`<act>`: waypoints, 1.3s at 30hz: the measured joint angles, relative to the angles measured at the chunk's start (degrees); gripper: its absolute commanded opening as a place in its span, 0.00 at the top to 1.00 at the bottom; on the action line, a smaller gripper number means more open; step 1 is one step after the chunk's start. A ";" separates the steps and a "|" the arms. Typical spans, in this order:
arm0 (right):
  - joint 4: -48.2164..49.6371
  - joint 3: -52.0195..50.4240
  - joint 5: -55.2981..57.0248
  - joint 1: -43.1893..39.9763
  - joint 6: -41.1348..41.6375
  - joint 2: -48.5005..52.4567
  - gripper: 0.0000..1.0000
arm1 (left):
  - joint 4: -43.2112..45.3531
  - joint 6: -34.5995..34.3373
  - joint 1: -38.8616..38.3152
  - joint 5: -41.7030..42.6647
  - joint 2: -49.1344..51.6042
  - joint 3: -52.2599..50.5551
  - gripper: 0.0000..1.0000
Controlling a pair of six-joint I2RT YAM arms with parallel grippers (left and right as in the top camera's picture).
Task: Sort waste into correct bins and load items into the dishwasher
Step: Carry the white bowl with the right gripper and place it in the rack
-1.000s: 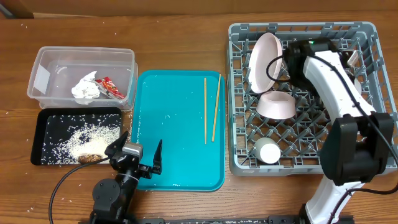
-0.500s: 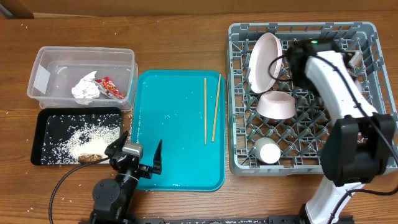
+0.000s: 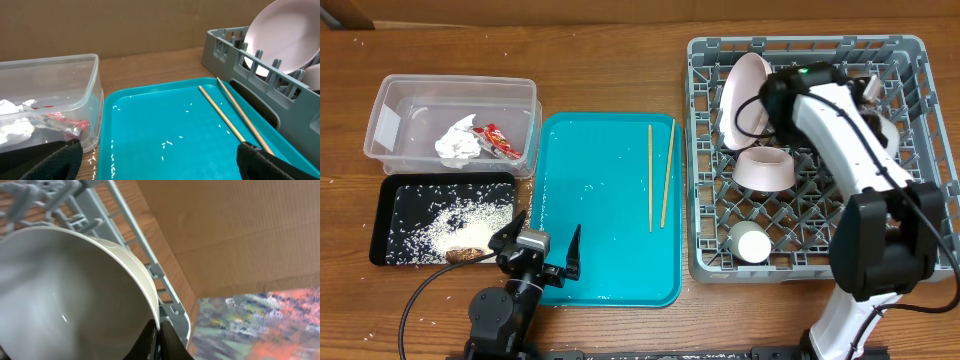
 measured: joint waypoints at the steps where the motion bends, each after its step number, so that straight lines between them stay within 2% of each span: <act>1: 0.20 0.00 -0.02 -0.87 0.02 0.00 0.96 | 0.00 0.00 0.00 0.02 0.00 0.00 0.00; 7: 1.60 0.00 -1.51 -4.09 0.04 0.00 0.96 | 0.02 0.00 0.00 0.00 0.00 0.00 0.00; 19: 2.62 -0.04 -2.69 2.08 0.22 0.00 0.96 | 0.02 0.00 0.00 0.02 0.00 0.00 0.00; 26: -0.11 -0.04 -0.66 2.16 -0.07 0.00 0.96 | 0.02 0.00 0.00 0.00 0.00 0.00 0.00; 36: 1.92 -0.09 -3.06 -6.05 -0.07 0.00 0.96 | 0.00 0.00 0.00 0.00 0.00 0.00 0.00; 39: 1.99 -0.09 -3.54 -5.75 -0.09 -0.02 0.96 | 0.02 0.00 0.00 0.00 0.00 0.00 0.00</act>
